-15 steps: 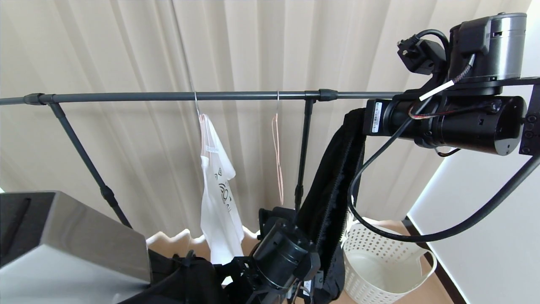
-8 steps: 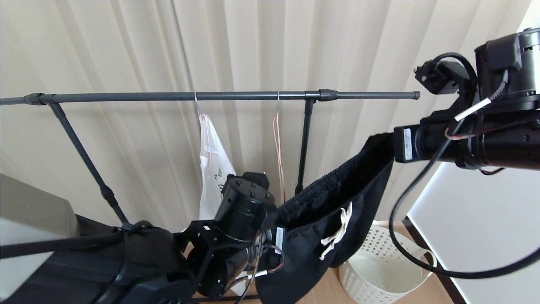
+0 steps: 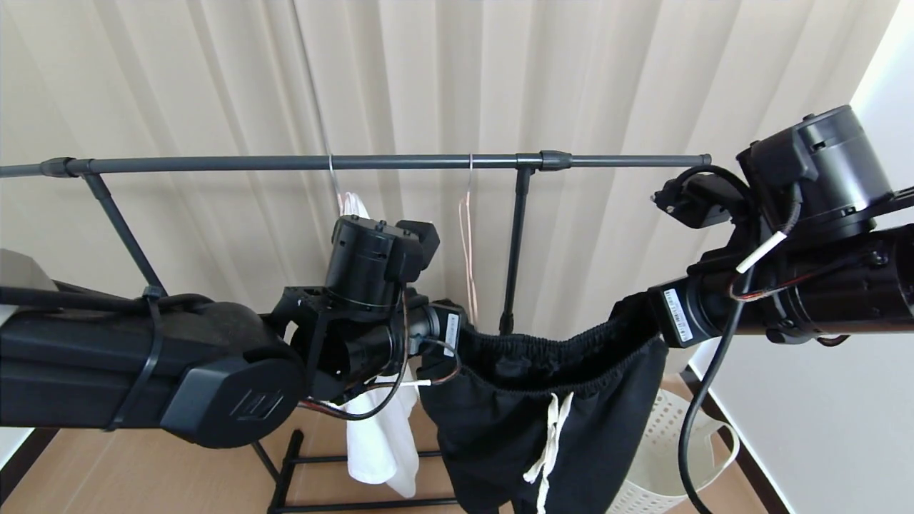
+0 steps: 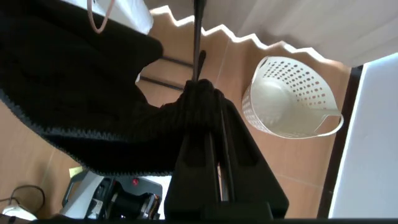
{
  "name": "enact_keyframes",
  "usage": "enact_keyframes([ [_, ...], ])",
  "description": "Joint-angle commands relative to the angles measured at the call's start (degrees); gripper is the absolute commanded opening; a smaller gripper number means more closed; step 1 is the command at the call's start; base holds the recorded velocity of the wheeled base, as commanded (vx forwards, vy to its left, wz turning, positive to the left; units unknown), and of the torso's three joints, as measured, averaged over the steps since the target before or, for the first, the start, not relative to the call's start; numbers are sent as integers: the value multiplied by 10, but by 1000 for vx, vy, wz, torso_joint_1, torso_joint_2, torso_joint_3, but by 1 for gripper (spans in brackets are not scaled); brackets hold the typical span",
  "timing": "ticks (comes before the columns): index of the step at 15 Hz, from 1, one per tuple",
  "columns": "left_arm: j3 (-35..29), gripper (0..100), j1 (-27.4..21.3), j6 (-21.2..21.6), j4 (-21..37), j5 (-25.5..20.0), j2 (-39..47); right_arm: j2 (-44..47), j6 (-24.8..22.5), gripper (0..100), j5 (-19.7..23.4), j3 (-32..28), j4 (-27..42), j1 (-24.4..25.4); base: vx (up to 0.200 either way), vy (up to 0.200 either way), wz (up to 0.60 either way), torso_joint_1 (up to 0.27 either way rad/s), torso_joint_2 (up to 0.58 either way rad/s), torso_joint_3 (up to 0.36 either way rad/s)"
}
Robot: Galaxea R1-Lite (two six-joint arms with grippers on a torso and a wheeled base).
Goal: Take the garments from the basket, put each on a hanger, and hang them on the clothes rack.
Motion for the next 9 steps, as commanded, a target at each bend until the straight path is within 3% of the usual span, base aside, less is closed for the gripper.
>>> enact_keyframes([
  [1, -48, 0, 7, 1, 70, 0, -11, 33, 0, 0, -6, 0, 0, -2, 0, 0, 0, 0, 0, 0],
  [4, -60, 0, 25, 2, 162, 3, -29, 38, -3, 0, -35, -1, -1, -47, 0, 0, 0, 0, 0, 0],
  [9, -14, 0, 84, 4, 165, 1, -61, 39, -45, 0, -38, -1, -22, -122, 0, 0, 0, 0, 0, 0],
])
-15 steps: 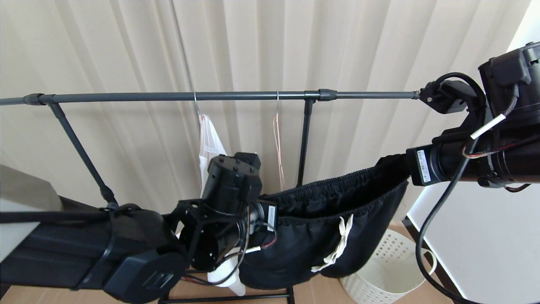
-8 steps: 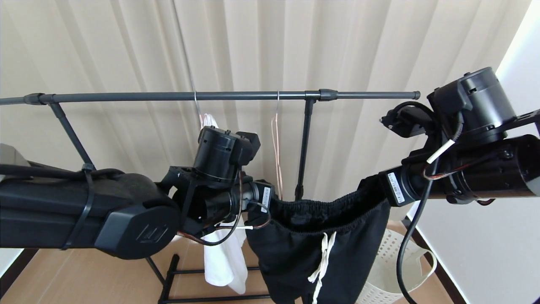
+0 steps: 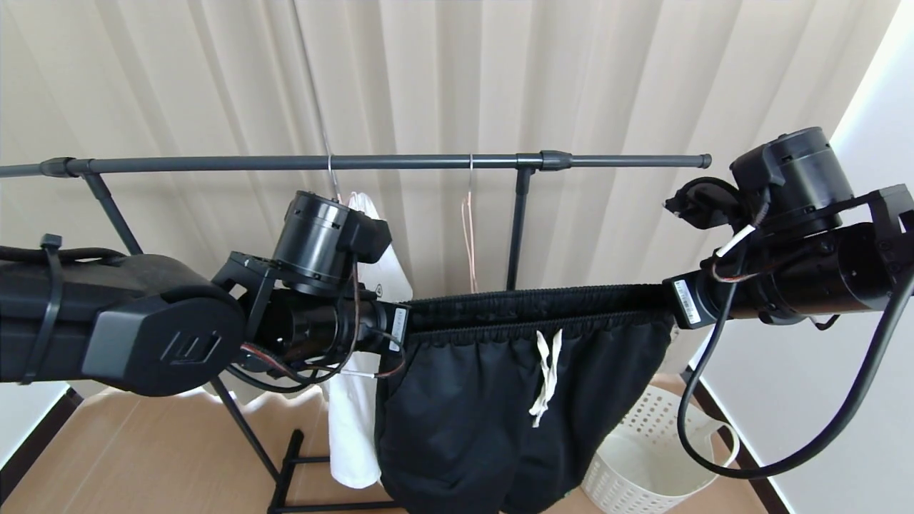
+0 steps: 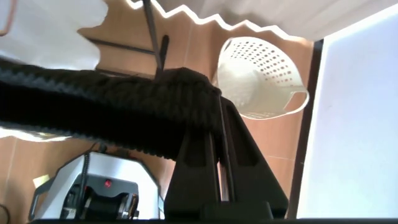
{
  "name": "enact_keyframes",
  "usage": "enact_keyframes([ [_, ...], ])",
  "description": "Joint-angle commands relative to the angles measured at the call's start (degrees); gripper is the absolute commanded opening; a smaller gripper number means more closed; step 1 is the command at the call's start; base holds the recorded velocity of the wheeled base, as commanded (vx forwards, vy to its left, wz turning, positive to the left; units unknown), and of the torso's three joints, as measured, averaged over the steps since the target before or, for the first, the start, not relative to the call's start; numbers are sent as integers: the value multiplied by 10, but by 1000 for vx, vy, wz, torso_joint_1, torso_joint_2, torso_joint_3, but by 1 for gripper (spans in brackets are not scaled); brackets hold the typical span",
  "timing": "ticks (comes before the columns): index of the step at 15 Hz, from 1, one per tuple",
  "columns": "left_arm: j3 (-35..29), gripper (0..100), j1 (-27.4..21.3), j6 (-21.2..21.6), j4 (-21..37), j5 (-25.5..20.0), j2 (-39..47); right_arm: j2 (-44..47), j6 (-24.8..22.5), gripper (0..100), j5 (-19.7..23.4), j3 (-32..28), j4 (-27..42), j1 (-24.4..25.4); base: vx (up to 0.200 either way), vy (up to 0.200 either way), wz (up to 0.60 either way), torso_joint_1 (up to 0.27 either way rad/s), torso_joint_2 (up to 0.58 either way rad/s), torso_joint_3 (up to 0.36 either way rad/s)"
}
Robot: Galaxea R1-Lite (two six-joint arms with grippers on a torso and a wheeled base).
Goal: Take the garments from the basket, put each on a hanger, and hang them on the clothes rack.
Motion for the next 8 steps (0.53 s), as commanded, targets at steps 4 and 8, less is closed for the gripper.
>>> enact_keyframes([
  [4, 8, 0, 20, 3, -5, -1, -14, -36, -22, 0, 1, 36, 6, -13, 0, 0, 0, 0, 0, 0],
  [8, -62, 0, 24, 16, -5, -26, 22, -109, -77, 0, 13, 112, 7, 33, 0, 0, 0, 0, 0, 0],
])
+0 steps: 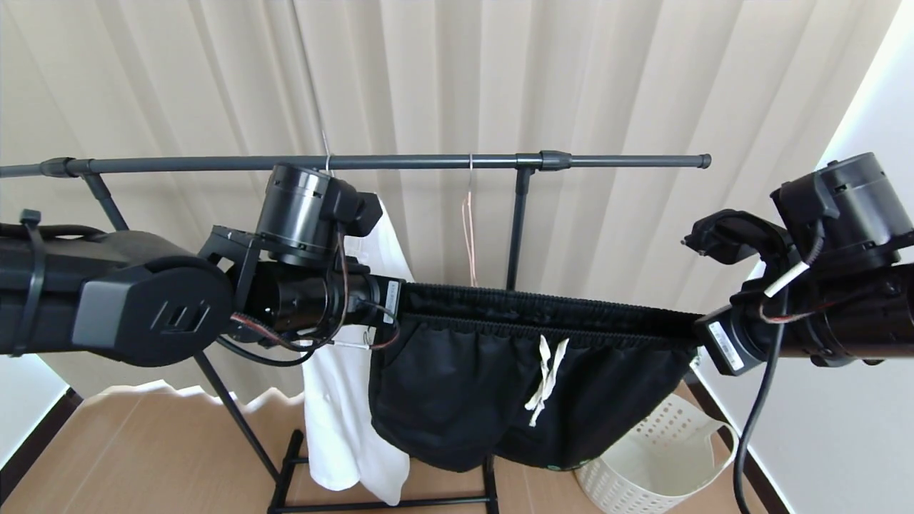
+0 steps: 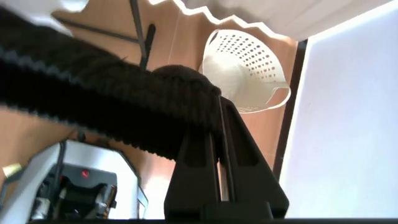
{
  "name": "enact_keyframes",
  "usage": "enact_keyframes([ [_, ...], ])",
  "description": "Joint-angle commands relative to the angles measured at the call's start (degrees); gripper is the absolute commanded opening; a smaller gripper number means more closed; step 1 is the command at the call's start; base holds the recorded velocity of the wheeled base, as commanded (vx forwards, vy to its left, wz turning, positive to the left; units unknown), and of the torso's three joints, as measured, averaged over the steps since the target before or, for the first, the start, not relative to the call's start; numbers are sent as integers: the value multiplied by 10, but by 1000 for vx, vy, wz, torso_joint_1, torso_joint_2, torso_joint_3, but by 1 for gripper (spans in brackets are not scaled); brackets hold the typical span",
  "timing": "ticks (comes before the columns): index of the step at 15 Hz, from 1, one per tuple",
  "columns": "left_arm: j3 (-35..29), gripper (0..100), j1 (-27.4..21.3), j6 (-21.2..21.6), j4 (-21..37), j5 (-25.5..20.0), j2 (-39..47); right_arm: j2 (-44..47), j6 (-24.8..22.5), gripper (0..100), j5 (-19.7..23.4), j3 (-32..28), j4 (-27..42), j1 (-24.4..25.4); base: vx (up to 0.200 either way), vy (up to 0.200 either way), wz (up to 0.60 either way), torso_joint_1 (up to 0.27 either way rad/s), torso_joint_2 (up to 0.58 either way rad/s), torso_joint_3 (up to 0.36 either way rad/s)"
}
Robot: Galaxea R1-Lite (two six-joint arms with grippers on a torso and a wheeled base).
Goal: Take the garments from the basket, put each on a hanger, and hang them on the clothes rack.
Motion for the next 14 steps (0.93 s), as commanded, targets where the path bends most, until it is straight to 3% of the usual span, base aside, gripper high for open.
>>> enact_keyframes([
  [1, -59, 0, 8, 0, -1, -23, 45, -63, -1, 0, 18, 59, 0, 66, 0, 0, 0, 0, 0, 0],
  [3, -108, 0, 8, -2, -10, -28, 79, -76, 17, 0, 41, 78, -1, 120, 0, 0, 0, 0, 0, 0],
  [5, -161, 0, 10, 1, -46, -40, 121, -75, 73, 0, 78, 78, -1, 191, 0, 0, 0, 0, 0, 0],
  [9, -181, 0, 22, -2, -74, -99, 126, -42, 166, 0, 118, 58, -9, 268, 0, 0, 0, 0, 0, 0],
  [12, -161, 0, 29, -1, -69, -97, 115, -8, 196, 0, 113, 45, -11, 264, 0, 0, 0, 0, 0, 0],
  [14, -121, 0, 36, 21, -33, -96, 72, 11, 187, 0, 91, 36, -35, 202, 0, 0, 0, 0, 0, 0],
])
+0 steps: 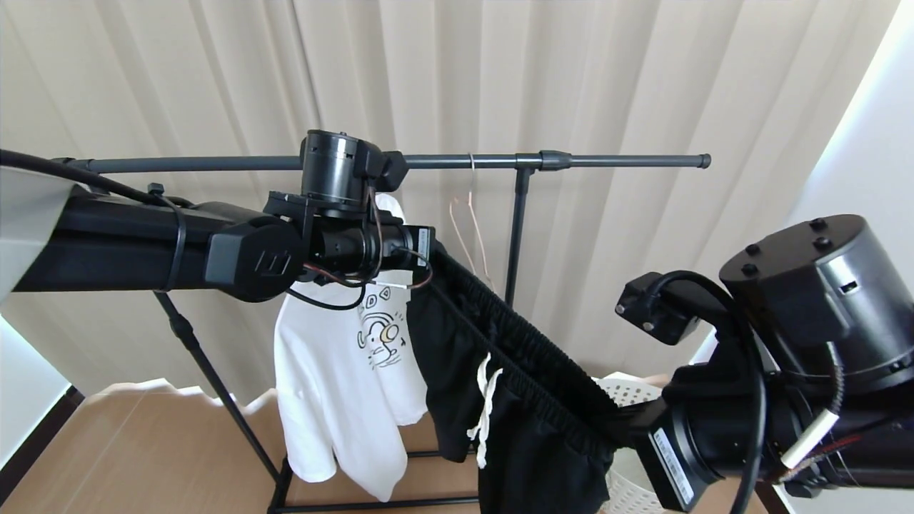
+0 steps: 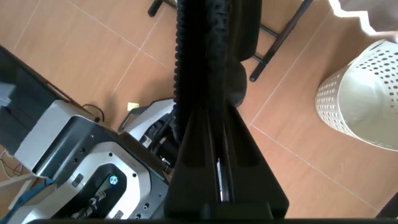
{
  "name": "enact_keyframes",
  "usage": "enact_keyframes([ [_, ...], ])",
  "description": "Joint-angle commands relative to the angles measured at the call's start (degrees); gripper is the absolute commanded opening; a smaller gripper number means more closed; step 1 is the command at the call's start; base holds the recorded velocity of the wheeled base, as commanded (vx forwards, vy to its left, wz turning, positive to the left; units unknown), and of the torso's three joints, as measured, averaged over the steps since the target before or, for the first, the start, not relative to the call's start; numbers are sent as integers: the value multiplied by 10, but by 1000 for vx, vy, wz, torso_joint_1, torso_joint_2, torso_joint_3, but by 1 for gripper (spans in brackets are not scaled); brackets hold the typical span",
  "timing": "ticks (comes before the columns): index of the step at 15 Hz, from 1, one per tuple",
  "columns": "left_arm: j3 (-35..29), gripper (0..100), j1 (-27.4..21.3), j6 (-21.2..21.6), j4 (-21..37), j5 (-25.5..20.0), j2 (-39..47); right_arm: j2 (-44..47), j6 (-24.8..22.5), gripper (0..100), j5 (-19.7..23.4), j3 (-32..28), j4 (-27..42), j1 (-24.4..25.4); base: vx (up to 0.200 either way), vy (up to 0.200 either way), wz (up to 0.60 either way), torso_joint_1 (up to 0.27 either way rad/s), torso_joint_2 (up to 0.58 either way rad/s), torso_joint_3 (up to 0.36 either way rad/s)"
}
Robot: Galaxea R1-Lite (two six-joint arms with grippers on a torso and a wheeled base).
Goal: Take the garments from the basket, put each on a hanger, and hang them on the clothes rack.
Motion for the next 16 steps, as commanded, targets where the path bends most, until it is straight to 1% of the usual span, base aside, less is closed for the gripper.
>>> enact_keyframes([
  [1, 51, 0, 8, 33, 45, 1, -60, 47, -16, 0, -34, -18, -26, -72, 0, 0, 0, 0, 0, 0],
  [2, 83, 0, 8, 48, 64, 2, -86, 73, -31, 0, -68, -39, -43, -106, 0, 0, 0, 0, 0, 0],
  [3, 98, 0, 6, 52, 66, 3, -96, 85, -35, 0, -77, -51, -50, -119, 0, 0, 0, 0, 0, 0],
  [4, 153, 0, -6, 68, 67, 17, -129, 116, -37, 0, -88, -94, -74, -151, 0, 0, 0, 0, 0, 0],
  [5, 183, 0, -15, 83, 67, 27, -146, 129, -37, 0, -91, -120, -79, -165, 0, 0, 0, 0, 0, 0],
  [6, 233, 0, -31, 104, 65, 41, -167, 149, -37, 0, -92, -164, -82, -177, 0, 0, 0, 0, 0, 0],
  [7, 246, 0, -40, 106, 65, 44, -175, 155, -36, 0, -92, -178, -83, -177, 0, 0, 0, 0, 0, 0],
  [8, 278, 0, -74, 104, 65, 46, -183, 174, -32, 0, -91, -219, -83, -178, 0, 0, 0, 0, 0, 0],
  [9, 300, 0, -105, 103, 64, 46, -183, 189, -25, 0, -90, -246, -84, -177, 0, 0, 0, 0, 0, 0],
  [10, 309, 0, -122, 102, 63, 45, -182, 195, -18, 0, -90, -256, -85, -177, 0, 0, 0, 0, 0, 0],
  [11, 322, 0, -159, 95, 60, 43, -171, 216, 1, 0, -91, -275, -107, -174, 0, 0, 0, 0, 0, 0],
  [13, 308, 0, -210, 45, 35, 39, -144, 226, 7, 0, -89, -274, -143, -161, 0, 0, 0, 0, 0, 0],
  [15, 284, 0, -241, -8, -12, 39, -121, 229, 14, 0, -85, -271, -162, -152, 0, 0, 0, 0, 0, 0],
  [16, 277, 0, -243, -23, -22, 39, -114, 230, 20, 0, -86, -271, -162, -151, 0, 0, 0, 0, 0, 0],
])
